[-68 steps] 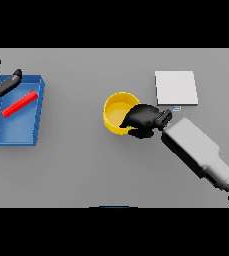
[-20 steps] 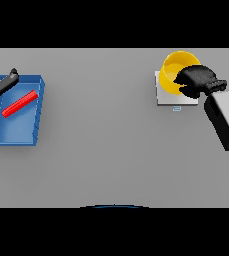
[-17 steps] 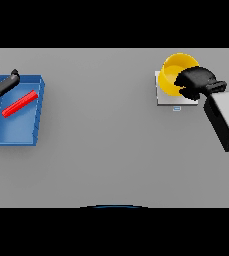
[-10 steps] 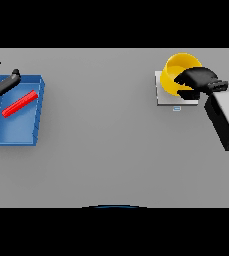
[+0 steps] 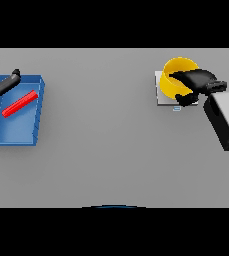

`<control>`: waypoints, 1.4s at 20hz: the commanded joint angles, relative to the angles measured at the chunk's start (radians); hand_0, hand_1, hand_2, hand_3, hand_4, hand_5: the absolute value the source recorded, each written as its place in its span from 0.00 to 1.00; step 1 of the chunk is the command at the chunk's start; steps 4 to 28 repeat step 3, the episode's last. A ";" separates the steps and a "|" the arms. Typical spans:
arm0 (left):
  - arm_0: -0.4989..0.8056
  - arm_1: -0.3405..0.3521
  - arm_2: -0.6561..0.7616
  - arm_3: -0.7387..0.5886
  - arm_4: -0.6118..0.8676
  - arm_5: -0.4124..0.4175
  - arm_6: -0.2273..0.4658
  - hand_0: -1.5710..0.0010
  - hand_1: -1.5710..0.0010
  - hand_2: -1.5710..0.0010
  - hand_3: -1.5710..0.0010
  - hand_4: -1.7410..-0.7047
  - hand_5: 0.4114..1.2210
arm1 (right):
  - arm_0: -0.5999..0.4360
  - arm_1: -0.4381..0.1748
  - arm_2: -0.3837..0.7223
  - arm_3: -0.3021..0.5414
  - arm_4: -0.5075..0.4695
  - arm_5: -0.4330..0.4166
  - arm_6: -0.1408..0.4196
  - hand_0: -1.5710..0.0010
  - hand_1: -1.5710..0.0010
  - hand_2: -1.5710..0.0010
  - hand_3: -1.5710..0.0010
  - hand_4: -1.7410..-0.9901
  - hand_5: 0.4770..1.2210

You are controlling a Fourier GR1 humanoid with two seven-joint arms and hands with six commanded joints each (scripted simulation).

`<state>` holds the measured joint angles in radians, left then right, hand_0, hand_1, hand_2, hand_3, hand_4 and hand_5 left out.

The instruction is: Pick up the red beaker and tilt it to pour out 1 green nut into yellow bowl. Pick up the yellow bowl and place it on the metallic measuring scale.

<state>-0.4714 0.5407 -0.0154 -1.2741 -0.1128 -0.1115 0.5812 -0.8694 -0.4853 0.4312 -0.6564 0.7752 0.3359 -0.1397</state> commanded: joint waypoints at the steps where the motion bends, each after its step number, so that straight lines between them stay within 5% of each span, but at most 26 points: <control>1: 0.004 -0.001 0.000 0.000 0.004 -0.004 -0.001 1.00 1.00 1.00 1.00 0.88 0.43 | -0.001 -0.002 0.002 0.004 0.001 0.008 0.000 0.94 0.94 0.95 0.96 0.45 0.43; 28: 0.003 -0.008 -0.006 0.007 -0.006 0.006 -0.017 1.00 1.00 1.00 1.00 0.88 0.43 | -0.009 0.004 0.000 0.010 -0.001 0.012 0.000 0.96 0.96 0.97 0.97 0.47 0.41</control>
